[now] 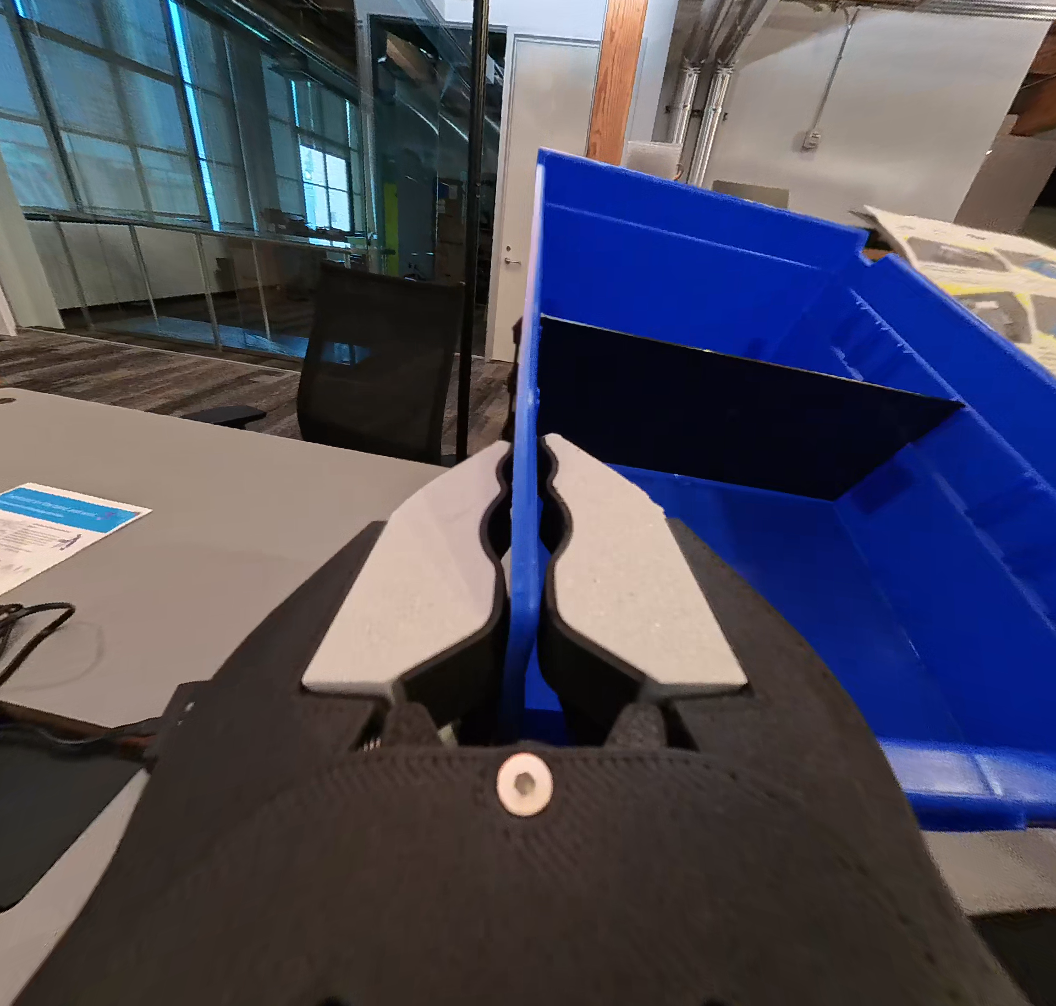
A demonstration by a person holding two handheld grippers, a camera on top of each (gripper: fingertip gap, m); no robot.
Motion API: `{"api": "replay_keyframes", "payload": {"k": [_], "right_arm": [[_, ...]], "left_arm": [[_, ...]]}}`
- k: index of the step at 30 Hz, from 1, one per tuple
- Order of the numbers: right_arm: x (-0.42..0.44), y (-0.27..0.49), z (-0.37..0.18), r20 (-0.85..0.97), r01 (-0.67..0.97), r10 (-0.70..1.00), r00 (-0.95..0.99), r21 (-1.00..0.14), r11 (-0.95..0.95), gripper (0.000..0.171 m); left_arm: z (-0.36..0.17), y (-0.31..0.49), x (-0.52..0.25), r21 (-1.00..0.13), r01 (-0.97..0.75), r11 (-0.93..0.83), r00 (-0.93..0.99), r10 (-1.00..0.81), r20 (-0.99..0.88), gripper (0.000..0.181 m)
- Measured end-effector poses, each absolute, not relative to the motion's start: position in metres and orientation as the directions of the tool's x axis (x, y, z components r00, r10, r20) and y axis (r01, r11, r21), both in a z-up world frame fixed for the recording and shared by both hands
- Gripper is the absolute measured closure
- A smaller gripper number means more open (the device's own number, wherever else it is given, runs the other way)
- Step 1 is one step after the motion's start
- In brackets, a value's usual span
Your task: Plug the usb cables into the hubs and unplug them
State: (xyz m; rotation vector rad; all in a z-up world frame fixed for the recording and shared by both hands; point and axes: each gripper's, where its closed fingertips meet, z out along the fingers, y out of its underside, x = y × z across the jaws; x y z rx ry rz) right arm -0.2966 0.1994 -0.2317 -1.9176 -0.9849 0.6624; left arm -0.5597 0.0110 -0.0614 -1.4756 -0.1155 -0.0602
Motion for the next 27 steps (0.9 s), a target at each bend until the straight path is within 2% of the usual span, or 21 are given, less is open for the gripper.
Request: {"api": "replay_keyframes", "payload": {"k": [5,11,15,18,27], "right_arm": [[-0.234,0.171,-0.187,-0.091,0.347,0.857,0.507,-0.888,-0.3,0.026],[-0.114,0.129,-0.145,-0.1,0.34,0.861,0.499,-0.891,-0.301,0.03],[-0.022,0.097,-0.128,-0.118,0.298,0.837,0.534,-0.901,-0.317,0.031],[0.038,0.06,-0.124,-0.121,0.288,0.836,0.536,-0.904,-0.316,0.044],[0.155,0.006,-0.121,-0.123,0.111,0.654,0.747,-0.946,-0.305,0.03]], "left_arm": [[-0.047,0.026,-0.512,-0.992,0.095,0.088,0.995,-0.046,0.091,0.176],[-0.043,0.072,-0.403,-0.996,0.081,0.024,0.971,-0.229,0.073,0.176],[-0.049,0.111,-0.316,-0.995,0.088,-0.044,0.926,-0.364,0.098,0.176],[-0.055,0.14,-0.244,-0.994,0.071,-0.077,0.879,-0.467,0.099,0.176],[-0.097,0.191,0.0,-0.976,0.004,-0.218,0.688,-0.708,0.161,0.176]]}}
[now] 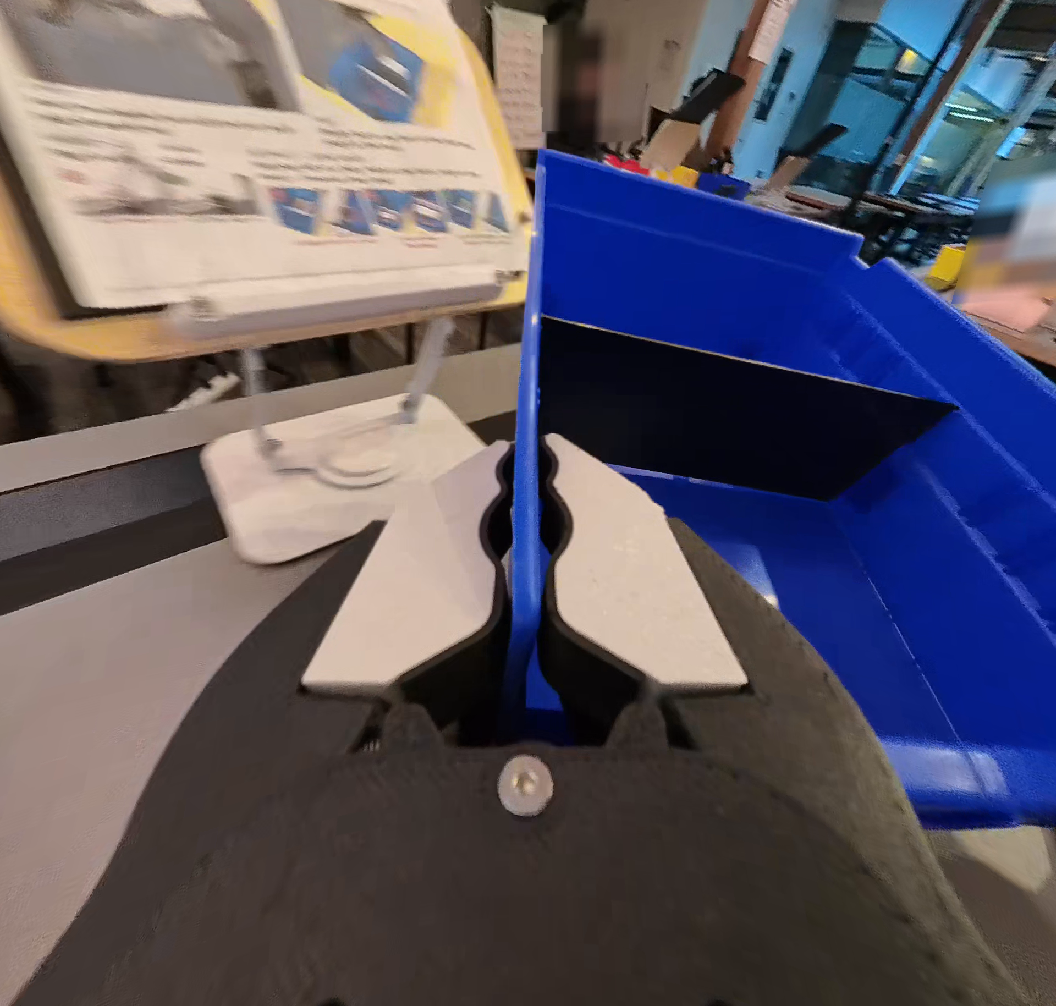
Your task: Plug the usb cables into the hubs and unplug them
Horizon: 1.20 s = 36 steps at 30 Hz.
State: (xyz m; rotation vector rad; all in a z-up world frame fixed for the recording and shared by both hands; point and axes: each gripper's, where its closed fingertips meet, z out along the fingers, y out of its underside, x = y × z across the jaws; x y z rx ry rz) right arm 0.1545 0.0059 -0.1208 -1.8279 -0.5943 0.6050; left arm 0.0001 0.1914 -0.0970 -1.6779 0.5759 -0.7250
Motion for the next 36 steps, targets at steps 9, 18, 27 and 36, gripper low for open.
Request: {"api": "replay_keyframes", "payload": {"k": [9,18,27,36], "right_arm": [[0.225,0.011,-0.16,-0.171,0.007,0.44,0.882,-0.927,-0.375,0.036],[0.309,0.031,-0.212,-0.165,-0.037,0.238,0.957,-0.885,-0.464,0.054],[0.376,0.057,-0.232,-0.133,-0.03,0.179,0.975,-0.873,-0.487,0.07],[0.437,0.086,-0.243,-0.183,-0.073,0.166,0.969,-0.855,-0.514,0.062]], "left_arm": [[-0.158,0.183,0.168,-0.948,-0.041,-0.316,0.604,-0.764,0.228,0.176],[-0.204,0.173,0.236,-0.929,-0.078,-0.362,0.646,-0.728,0.229,0.175],[-0.216,0.159,0.276,-0.944,-0.132,-0.303,0.663,-0.735,0.144,0.157],[-0.219,0.136,0.335,-0.901,-0.119,-0.418,0.543,-0.787,0.293,0.114]]}}
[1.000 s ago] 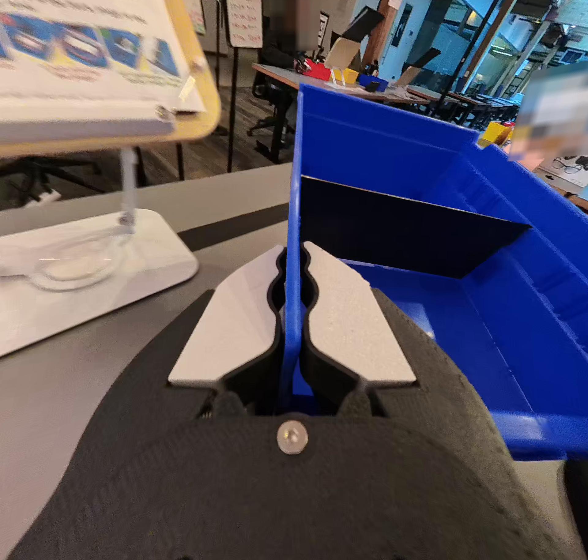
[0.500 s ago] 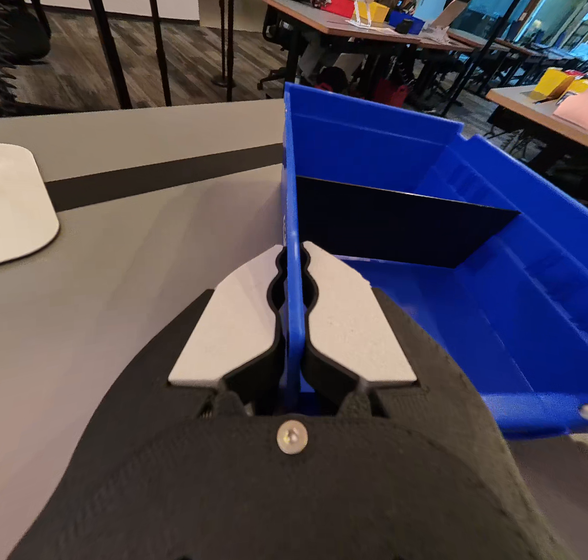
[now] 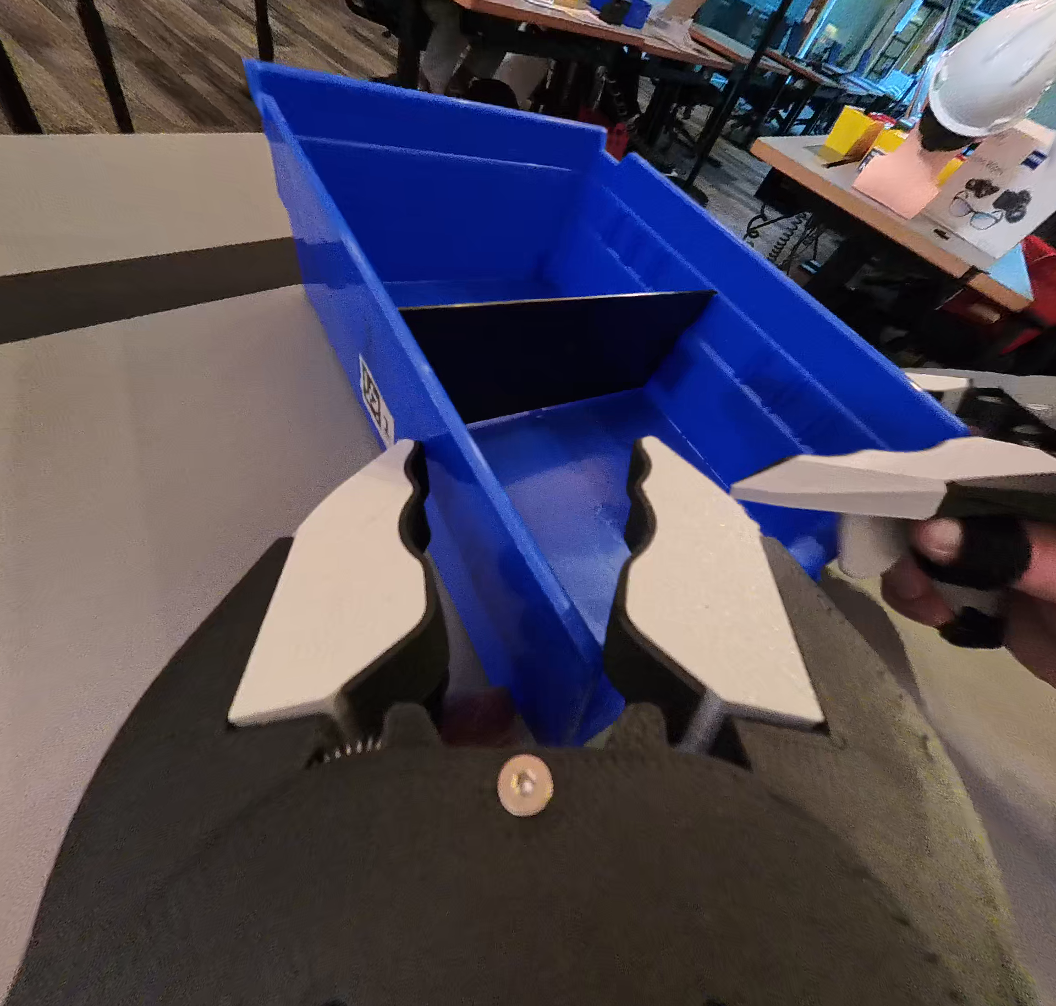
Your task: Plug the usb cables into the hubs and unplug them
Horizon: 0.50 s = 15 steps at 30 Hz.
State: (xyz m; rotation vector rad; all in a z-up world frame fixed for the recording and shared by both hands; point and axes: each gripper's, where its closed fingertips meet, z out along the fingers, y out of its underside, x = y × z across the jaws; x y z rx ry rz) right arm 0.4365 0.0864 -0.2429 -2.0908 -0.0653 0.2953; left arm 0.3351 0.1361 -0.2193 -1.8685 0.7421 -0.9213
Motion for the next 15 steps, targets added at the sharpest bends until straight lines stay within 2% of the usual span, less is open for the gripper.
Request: {"api": "replay_keyframes", "payload": {"k": [2,4,7,15], "right_arm": [[0.451,0.091,-0.242,-0.204,-0.094,0.162,0.965,-0.854,-0.511,0.073],[0.463,0.095,-0.241,-0.201,-0.093,0.158,0.967,-0.852,-0.515,0.072],[0.479,0.105,-0.24,-0.224,-0.115,0.156,0.962,-0.851,-0.513,0.079],[0.521,0.13,-0.242,-0.229,-0.127,0.127,0.965,-0.834,-0.537,0.091]], "left_arm": [[-0.218,0.135,0.343,-0.893,-0.107,-0.438,0.526,-0.787,0.323,0.113],[-0.217,0.134,0.351,-0.876,-0.089,-0.474,0.506,-0.779,0.37,0.116],[-0.215,0.132,0.361,-0.867,-0.056,-0.496,0.497,-0.767,0.406,0.112],[-0.214,0.134,0.393,-0.866,-0.038,-0.498,0.485,-0.767,0.42,0.109]]}}
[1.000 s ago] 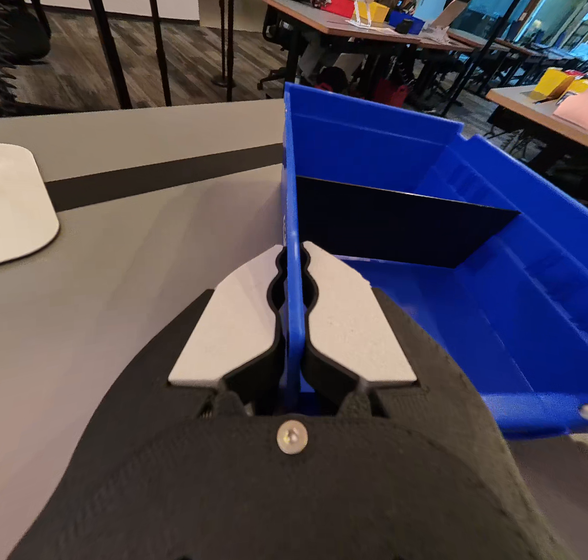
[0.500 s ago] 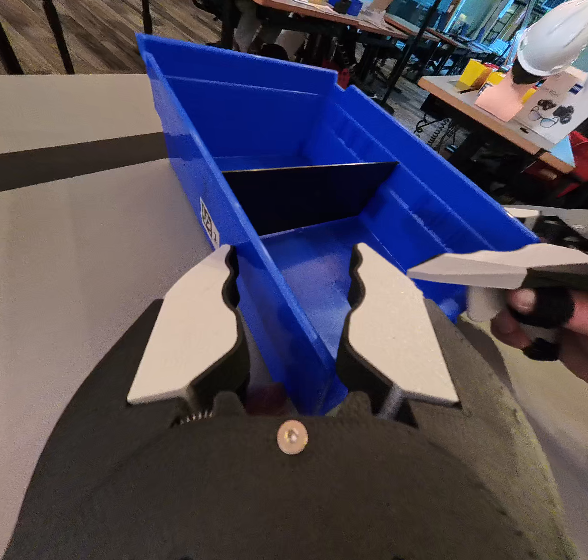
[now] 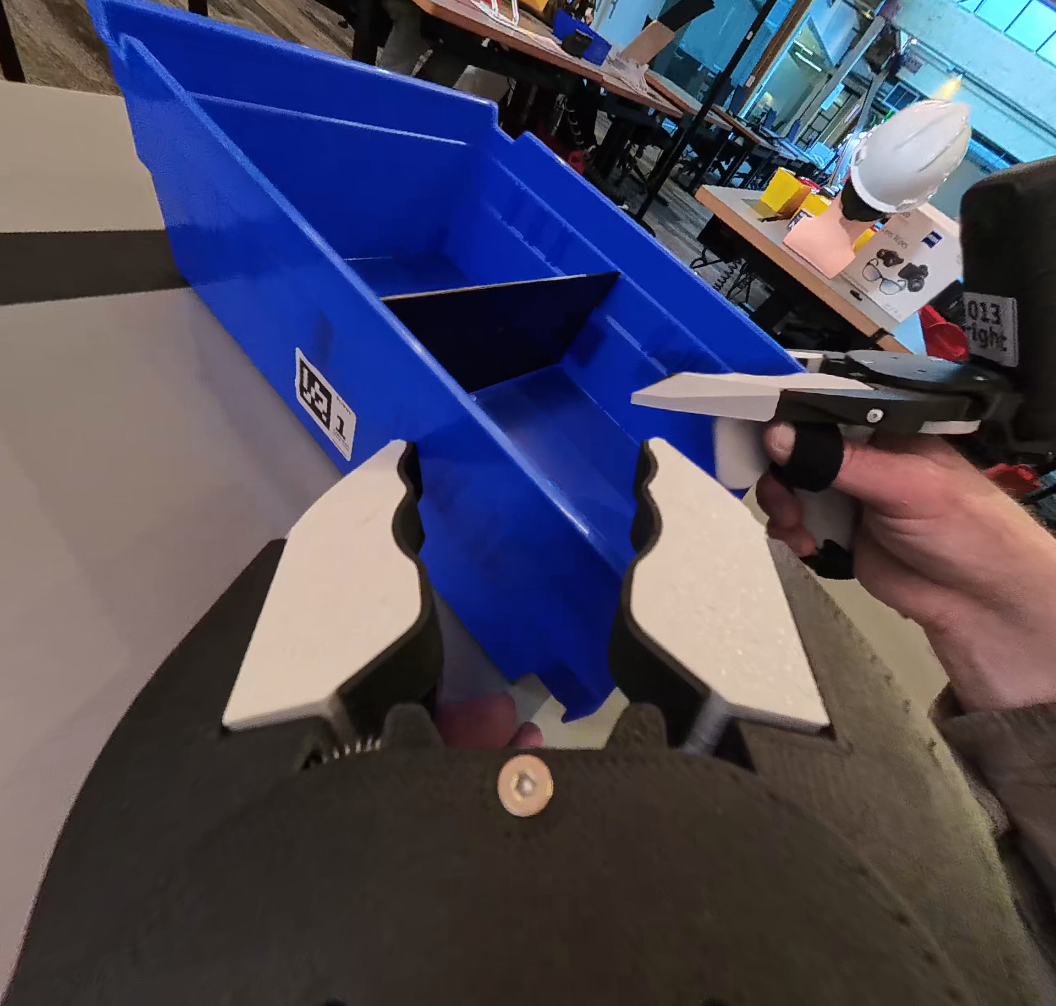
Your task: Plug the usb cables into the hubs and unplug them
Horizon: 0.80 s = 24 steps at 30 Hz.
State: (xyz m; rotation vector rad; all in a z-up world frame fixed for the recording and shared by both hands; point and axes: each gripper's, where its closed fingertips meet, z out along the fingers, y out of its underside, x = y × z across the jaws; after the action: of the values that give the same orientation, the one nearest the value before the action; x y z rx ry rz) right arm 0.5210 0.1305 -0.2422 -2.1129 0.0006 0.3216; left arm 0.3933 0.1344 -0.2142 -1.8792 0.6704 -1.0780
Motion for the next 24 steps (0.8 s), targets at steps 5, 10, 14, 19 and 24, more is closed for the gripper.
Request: {"api": "replay_keyframes", "payload": {"k": [5,10,14,19,24], "right_arm": [[0.53,0.131,-0.237,-0.195,-0.094,0.135,0.971,-0.839,-0.536,0.077],[0.556,0.102,-0.172,0.066,0.062,-0.001,0.998,-0.929,-0.365,0.066],[0.505,0.083,-0.111,0.215,0.217,0.036,0.976,-0.941,-0.261,0.061],[0.366,0.077,-0.054,0.289,0.318,0.219,0.932,-0.942,-0.112,0.06],[0.242,0.088,-0.004,0.243,0.258,0.404,0.882,-0.966,0.019,0.062]], "left_arm": [[-0.212,0.142,0.394,-0.876,-0.04,-0.481,0.467,-0.784,0.409,0.098],[-0.159,0.158,0.353,-0.965,0.052,-0.255,0.511,-0.824,0.246,0.094],[-0.116,0.161,0.304,-0.979,0.087,-0.185,0.512,-0.834,0.203,0.092],[-0.068,0.151,0.221,-0.997,0.07,-0.041,0.549,-0.833,0.073,0.097],[-0.022,0.153,0.121,-0.994,0.099,0.05,0.63,-0.776,0.023,0.099]]}}
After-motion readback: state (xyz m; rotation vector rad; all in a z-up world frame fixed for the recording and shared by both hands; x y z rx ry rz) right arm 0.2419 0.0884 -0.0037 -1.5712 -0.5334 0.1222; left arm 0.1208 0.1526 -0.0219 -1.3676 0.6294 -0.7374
